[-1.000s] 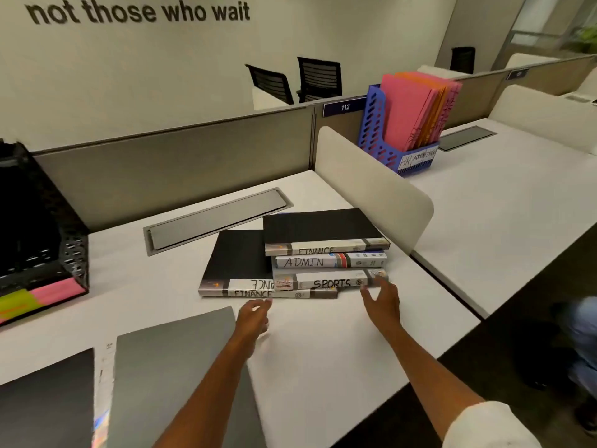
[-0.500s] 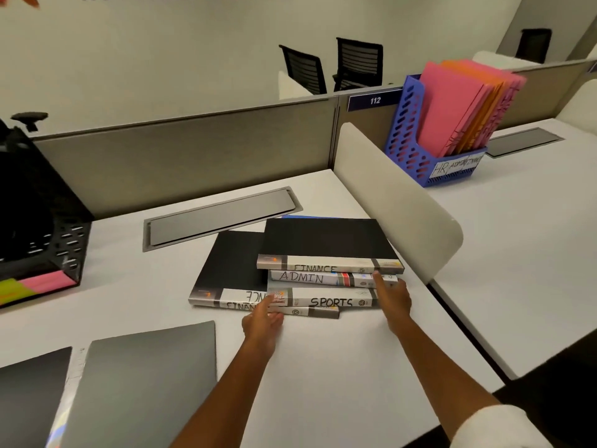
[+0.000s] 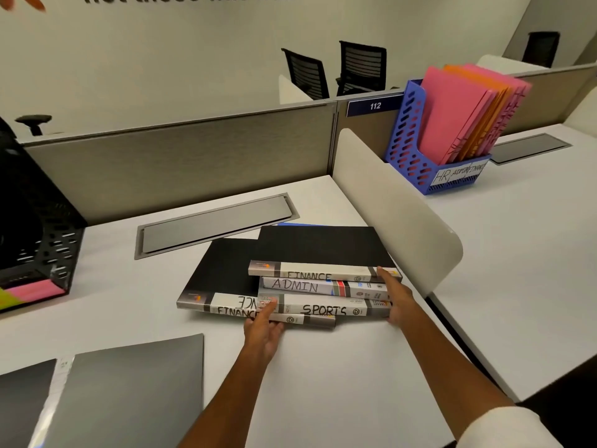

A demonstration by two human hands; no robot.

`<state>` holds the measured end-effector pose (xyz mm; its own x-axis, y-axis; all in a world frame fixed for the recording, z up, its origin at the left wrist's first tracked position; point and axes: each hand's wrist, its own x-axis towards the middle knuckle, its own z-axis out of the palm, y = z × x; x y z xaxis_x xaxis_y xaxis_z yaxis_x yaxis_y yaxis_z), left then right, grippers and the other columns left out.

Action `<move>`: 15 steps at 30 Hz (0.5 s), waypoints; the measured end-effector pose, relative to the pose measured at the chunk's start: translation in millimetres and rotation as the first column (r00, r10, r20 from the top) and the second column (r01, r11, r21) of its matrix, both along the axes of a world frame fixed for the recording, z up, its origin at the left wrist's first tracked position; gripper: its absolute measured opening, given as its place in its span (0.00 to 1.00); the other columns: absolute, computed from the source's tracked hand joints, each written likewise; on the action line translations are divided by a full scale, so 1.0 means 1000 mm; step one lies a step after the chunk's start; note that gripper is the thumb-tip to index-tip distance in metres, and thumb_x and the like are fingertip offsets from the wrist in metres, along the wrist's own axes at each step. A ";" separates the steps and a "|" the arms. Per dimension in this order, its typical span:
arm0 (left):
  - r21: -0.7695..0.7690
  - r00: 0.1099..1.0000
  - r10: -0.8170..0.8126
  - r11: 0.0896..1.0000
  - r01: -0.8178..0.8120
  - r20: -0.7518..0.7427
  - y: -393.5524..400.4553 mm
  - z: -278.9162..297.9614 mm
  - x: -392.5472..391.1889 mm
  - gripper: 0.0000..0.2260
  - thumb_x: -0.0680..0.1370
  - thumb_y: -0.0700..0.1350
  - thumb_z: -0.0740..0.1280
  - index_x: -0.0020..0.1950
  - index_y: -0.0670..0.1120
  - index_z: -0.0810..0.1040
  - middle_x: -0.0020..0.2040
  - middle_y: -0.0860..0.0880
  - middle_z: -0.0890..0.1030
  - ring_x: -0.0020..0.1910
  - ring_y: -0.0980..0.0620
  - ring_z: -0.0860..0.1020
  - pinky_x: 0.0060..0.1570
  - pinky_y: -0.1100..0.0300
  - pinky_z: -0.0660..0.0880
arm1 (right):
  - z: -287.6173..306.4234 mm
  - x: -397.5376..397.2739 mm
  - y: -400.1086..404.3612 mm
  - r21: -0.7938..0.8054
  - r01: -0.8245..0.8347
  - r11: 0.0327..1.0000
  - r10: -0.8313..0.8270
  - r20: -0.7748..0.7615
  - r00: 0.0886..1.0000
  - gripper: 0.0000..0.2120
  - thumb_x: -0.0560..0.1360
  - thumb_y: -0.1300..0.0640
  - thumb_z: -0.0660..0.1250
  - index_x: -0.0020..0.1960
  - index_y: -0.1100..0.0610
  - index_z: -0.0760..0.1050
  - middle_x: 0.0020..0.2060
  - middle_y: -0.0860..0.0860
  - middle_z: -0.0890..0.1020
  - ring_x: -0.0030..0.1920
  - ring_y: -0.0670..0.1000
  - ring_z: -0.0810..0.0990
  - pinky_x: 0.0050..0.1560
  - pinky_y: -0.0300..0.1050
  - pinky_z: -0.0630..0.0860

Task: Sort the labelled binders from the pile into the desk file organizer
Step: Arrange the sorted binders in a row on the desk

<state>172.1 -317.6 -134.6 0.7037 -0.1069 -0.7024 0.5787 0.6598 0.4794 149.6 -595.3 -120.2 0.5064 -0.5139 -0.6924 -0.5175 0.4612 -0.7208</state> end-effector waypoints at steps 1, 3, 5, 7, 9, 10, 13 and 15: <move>0.012 1.000 0.009 1.000 -0.009 -0.007 -0.001 0.000 0.000 0.26 0.75 0.33 0.70 0.71 0.40 0.66 0.65 0.36 0.76 0.61 0.36 0.77 0.60 0.37 0.74 | 0.000 0.001 0.000 0.010 0.008 1.000 -0.008 0.000 1.000 0.25 0.68 0.43 0.74 0.57 0.56 0.75 0.49 0.59 0.82 0.49 0.59 0.82 0.51 0.59 0.80; 0.032 1.000 0.021 0.999 -0.020 -0.016 -0.002 0.000 0.001 0.26 0.74 0.33 0.70 0.70 0.39 0.66 0.63 0.36 0.77 0.58 0.37 0.79 0.51 0.40 0.79 | -0.001 0.001 -0.001 0.025 0.021 0.999 -0.022 0.013 1.000 0.24 0.69 0.44 0.74 0.58 0.57 0.75 0.51 0.59 0.82 0.50 0.60 0.82 0.53 0.60 0.79; 0.039 0.999 0.043 0.998 -0.042 -0.016 -0.001 0.002 0.002 0.24 0.74 0.32 0.71 0.67 0.41 0.67 0.60 0.37 0.79 0.52 0.39 0.81 0.40 0.45 0.81 | -0.001 0.002 -0.001 0.021 0.037 0.999 -0.038 0.033 0.999 0.24 0.69 0.46 0.75 0.58 0.58 0.75 0.51 0.60 0.82 0.50 0.60 0.82 0.55 0.61 0.79; 0.030 0.998 0.059 0.998 -0.058 -0.005 0.002 0.001 0.005 0.21 0.74 0.32 0.70 0.63 0.43 0.67 0.57 0.39 0.79 0.50 0.41 0.81 0.38 0.46 0.80 | -0.002 0.002 0.002 0.002 0.063 0.998 -0.063 0.063 0.996 0.23 0.69 0.48 0.74 0.58 0.59 0.75 0.50 0.60 0.82 0.50 0.59 0.82 0.54 0.60 0.80; 0.005 0.998 0.055 0.998 -0.056 0.025 0.006 0.002 0.007 0.19 0.74 0.32 0.70 0.61 0.44 0.68 0.54 0.40 0.80 0.50 0.41 0.81 0.41 0.45 0.80 | -0.005 0.002 0.007 -0.020 0.102 0.995 -0.099 0.098 0.990 0.22 0.70 0.48 0.73 0.58 0.60 0.75 0.47 0.58 0.82 0.46 0.57 0.82 0.46 0.54 0.81; -0.007 0.998 0.051 0.999 -0.051 0.045 0.007 0.003 0.008 0.19 0.74 0.31 0.69 0.61 0.43 0.68 0.52 0.40 0.80 0.50 0.40 0.81 0.42 0.44 0.81 | -0.005 0.001 0.009 -0.026 0.121 0.992 -0.117 0.117 0.986 0.21 0.70 0.48 0.72 0.56 0.59 0.75 0.45 0.56 0.82 0.43 0.55 0.82 0.40 0.49 0.81; -0.017 0.992 0.032 0.999 -0.030 0.125 0.009 0.006 0.007 0.20 0.74 0.30 0.68 0.62 0.44 0.68 0.50 0.42 0.79 0.55 0.41 0.79 0.45 0.46 0.82 | -0.009 -0.003 0.013 -0.016 0.189 0.982 -0.184 0.159 0.970 0.18 0.71 0.47 0.71 0.54 0.59 0.75 0.43 0.55 0.83 0.38 0.53 0.84 0.34 0.44 0.79; -0.015 0.983 -0.008 1.000 0.011 0.184 0.008 0.010 0.006 0.18 0.75 0.30 0.67 0.61 0.44 0.69 0.51 0.42 0.78 0.57 0.41 0.78 0.48 0.46 0.80 | -0.011 -0.006 0.013 0.007 0.229 0.973 -0.227 0.180 0.957 0.18 0.70 0.48 0.71 0.52 0.59 0.76 0.42 0.55 0.84 0.38 0.53 0.84 0.35 0.46 0.81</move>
<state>178.1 -309.7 -124.6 0.8196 -0.1243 -0.5592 0.4877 0.6635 0.5674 143.5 -582.4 -131.2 0.4895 -0.6389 -0.5935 -0.2617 0.5416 -0.7989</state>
